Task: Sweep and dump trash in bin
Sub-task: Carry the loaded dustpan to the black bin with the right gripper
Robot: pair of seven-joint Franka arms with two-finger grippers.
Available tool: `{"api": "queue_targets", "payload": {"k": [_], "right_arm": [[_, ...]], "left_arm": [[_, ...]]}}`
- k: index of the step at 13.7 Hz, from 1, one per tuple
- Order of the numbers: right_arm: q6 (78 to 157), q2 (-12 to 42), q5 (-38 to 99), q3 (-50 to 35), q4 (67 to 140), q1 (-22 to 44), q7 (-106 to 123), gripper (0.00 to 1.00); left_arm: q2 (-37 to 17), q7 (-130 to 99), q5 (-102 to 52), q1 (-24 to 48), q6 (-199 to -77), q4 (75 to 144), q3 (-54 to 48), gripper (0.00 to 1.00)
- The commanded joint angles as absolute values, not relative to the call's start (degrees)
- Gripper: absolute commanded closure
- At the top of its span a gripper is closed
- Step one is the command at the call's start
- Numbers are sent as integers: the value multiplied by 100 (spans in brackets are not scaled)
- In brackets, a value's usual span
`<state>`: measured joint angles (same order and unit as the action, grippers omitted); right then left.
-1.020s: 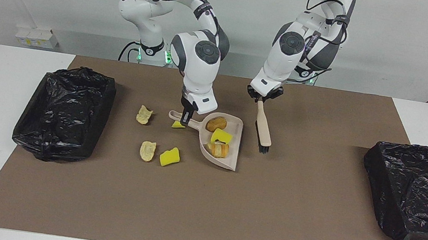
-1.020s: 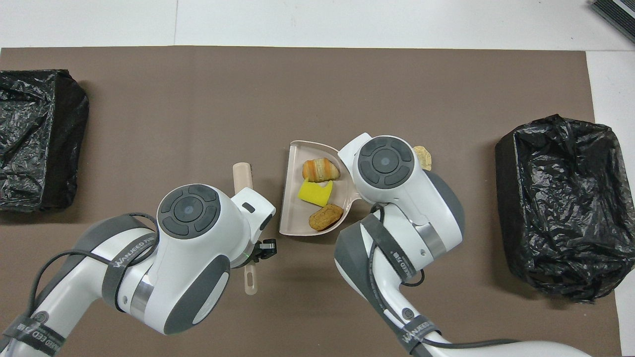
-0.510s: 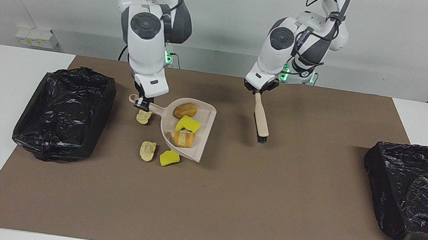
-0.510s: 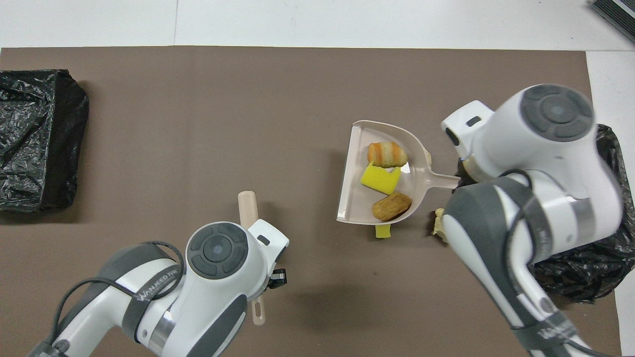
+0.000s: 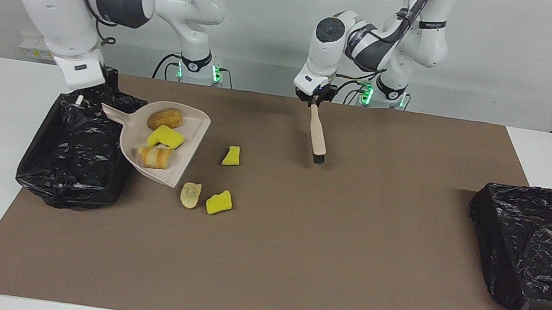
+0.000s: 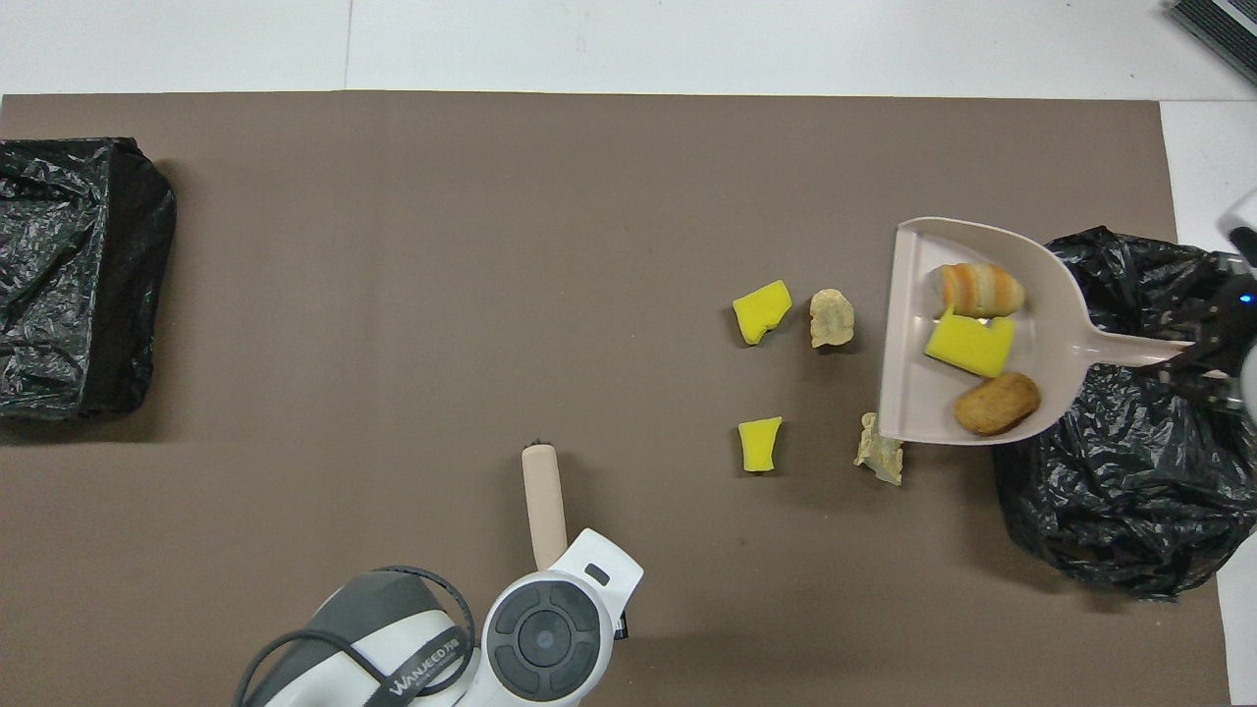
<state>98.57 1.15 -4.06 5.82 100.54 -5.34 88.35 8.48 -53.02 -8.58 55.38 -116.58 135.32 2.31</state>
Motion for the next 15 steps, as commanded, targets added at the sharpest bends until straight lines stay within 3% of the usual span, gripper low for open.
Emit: {"api": "queue_targets", "payload": {"k": [1,6,10,15], "right_arm": [[9843,185,-378,518,9870,-1202,9893,100],[10931,211,-1421,527,9888,-1959,10784,100],[11232,133,-3090,501,10255,-1820,10170,100],[11461,-158,-3523,501,10871,-1460,9748,100]], "left_arm": [[1046,-5633,-1088,5914,-11970,13851,316,100],[1072,-4949,-1343,6126,-12226,13913,308,100],[1011,-5159,-1643,6504,-12357,13931,316,100],[862,-5071,-1863,6486,-12577,14036,316,100]]}}
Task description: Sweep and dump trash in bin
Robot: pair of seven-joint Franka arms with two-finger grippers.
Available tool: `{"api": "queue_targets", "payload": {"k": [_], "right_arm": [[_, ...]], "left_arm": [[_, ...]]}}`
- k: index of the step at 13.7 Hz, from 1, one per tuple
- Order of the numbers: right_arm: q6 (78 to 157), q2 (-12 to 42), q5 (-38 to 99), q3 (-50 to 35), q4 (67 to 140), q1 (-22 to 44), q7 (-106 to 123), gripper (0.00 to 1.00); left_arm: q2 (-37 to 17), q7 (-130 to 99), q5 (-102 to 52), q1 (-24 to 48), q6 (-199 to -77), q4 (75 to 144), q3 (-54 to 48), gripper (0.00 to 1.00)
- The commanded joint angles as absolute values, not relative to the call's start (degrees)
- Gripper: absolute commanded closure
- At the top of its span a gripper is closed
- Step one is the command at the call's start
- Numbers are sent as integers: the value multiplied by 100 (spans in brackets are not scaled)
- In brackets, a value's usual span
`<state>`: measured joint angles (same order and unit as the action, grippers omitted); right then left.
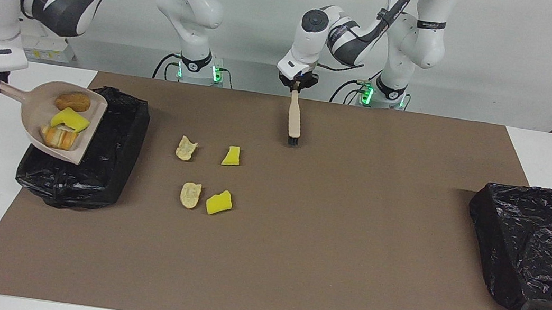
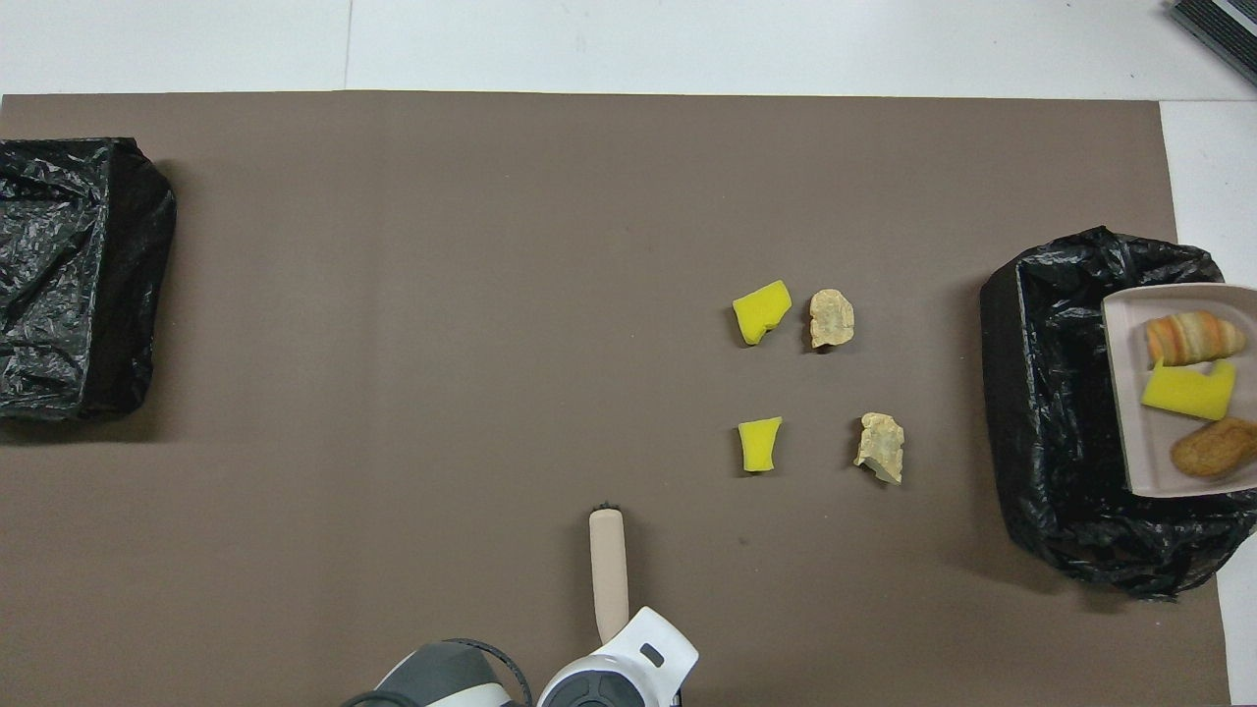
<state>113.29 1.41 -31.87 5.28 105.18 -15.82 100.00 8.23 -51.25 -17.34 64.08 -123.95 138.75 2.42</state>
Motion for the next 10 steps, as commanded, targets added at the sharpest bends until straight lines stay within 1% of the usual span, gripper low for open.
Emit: {"api": "queue_targets", "payload": {"k": [1,5,7,8,9,10], "right_arm": [[11496,-202,-3681,501,10933,-1328,9608,100],[11487,-299,-3867,501,11118,-1151,9281,100],[11505,-360,-3902,501,11188,-1151,9281,100],[11522,-386,-3928,501,11258,-1151,9281,100],[11522,-387,-3937,501,11294,-1186,9281,100],[11531,-395,-3937,501,11346,-1230,9290,100]], "left_arm": [[861,-5071,-1881,6478,-12586,14036,325,100],[817,-5054,-1881,6407,-12569,14036,343,100],[800,-5071,-1881,6381,-12595,14010,352,89],[756,-5054,-1881,6320,-12577,13992,378,74],[738,-5036,-1881,6215,-12560,13983,361,40],[738,-5019,-1863,6196,-12499,13949,378,29]]}}
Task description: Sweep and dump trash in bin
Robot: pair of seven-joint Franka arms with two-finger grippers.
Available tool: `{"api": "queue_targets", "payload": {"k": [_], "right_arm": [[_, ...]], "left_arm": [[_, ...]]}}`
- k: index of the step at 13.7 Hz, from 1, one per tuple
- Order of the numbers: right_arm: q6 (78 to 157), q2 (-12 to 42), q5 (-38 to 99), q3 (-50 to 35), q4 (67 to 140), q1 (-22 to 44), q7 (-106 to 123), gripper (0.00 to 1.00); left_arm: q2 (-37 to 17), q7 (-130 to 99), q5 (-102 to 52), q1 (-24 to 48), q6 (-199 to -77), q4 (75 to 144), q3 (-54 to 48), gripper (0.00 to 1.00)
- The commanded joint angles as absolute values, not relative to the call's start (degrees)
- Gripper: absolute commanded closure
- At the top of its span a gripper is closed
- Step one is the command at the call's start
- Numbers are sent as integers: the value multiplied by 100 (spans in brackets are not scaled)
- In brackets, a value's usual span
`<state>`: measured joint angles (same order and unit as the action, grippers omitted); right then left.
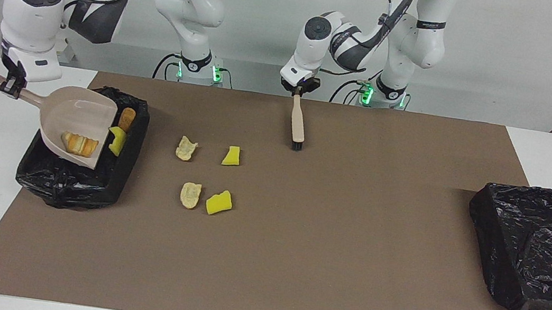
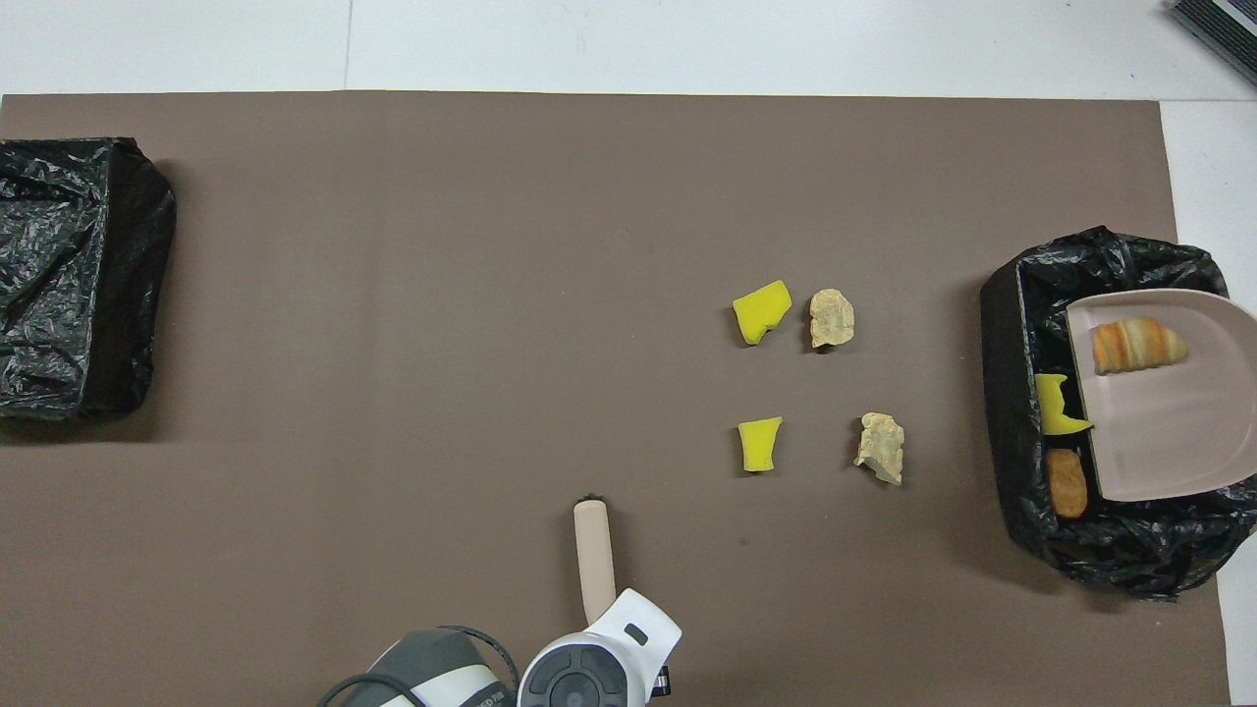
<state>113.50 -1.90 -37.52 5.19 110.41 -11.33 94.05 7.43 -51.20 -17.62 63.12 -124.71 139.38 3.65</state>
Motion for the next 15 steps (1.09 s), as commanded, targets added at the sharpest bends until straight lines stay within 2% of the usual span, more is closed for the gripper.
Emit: {"api": "queue_targets", "payload": {"k": [1,2,6,12,15], "right_arm": [[11496,-413,-3937,510,11355,-1230,9316,100],[11461,-413,-4042,510,11321,-1204,9343,100],[11478,-501,-4578,492,11241,-1151,9519,100],[11391,-527,-4772,422,11198,-914,9316,100],[10629,-598,-4677,404,10707,-617,9491,100]], "left_arm": [[738,-5019,-1855,6118,-12489,13861,378,16],[764,-5027,-1776,6074,-12489,13791,387,0],[773,-4783,-750,5634,-12235,13307,404,0],[782,-2755,-247,3589,-11708,12403,413,0],[703,-1570,-35,2570,-11488,11797,413,0]]}}
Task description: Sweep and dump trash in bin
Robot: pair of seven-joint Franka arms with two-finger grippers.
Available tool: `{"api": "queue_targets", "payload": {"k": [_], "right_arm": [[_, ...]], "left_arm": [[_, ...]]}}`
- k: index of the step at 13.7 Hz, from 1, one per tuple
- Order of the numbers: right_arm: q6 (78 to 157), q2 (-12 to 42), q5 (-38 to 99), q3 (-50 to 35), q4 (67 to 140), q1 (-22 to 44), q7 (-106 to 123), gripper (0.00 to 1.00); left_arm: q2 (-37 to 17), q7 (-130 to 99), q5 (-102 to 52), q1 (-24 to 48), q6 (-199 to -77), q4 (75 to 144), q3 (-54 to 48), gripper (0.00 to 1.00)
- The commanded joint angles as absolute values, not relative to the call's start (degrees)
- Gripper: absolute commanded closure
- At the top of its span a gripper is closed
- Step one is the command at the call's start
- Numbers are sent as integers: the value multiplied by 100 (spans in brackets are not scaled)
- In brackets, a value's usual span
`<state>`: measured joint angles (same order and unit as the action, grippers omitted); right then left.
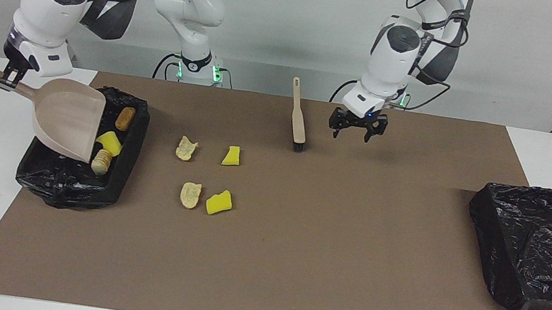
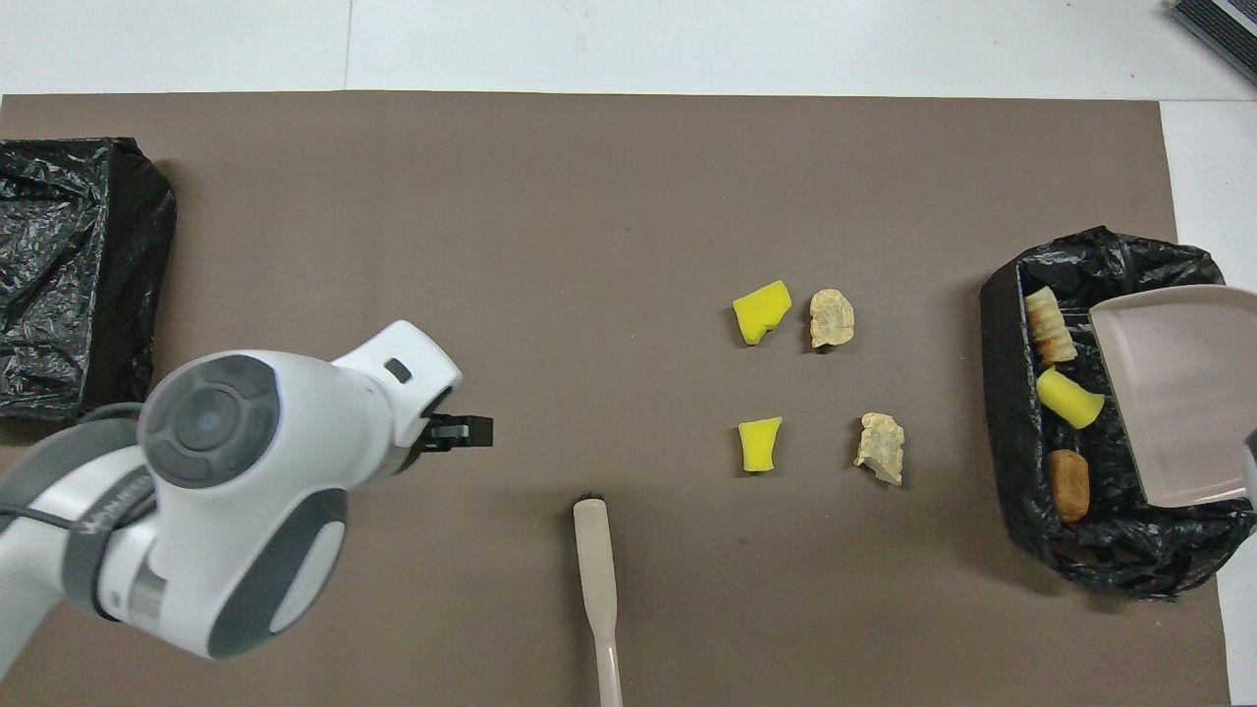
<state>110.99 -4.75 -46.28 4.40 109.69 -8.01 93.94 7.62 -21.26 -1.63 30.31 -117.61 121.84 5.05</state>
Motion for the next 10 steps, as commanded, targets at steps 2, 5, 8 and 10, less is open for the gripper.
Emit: {"api": "queue_targets", "payload": {"k": [2,5,8,10], "right_arm": [[9883,-598,-4632,326,10277,-335,9589,100],[9422,-563,-3950,27,9950,-299,9510,100],[9623,-527,-2362,35,9958,-308,9352,100],[9861,-475,-1620,-8,9976,-255,9247,100]], "left_arm": [[633,-760,-35,1989,-10998,11288,413,0],[528,7,-35,1434,-10154,10444,422,0],[510,429,26,1074,-9721,9802,422,0],[335,492,70,748,-9528,9336,422,0]]}}
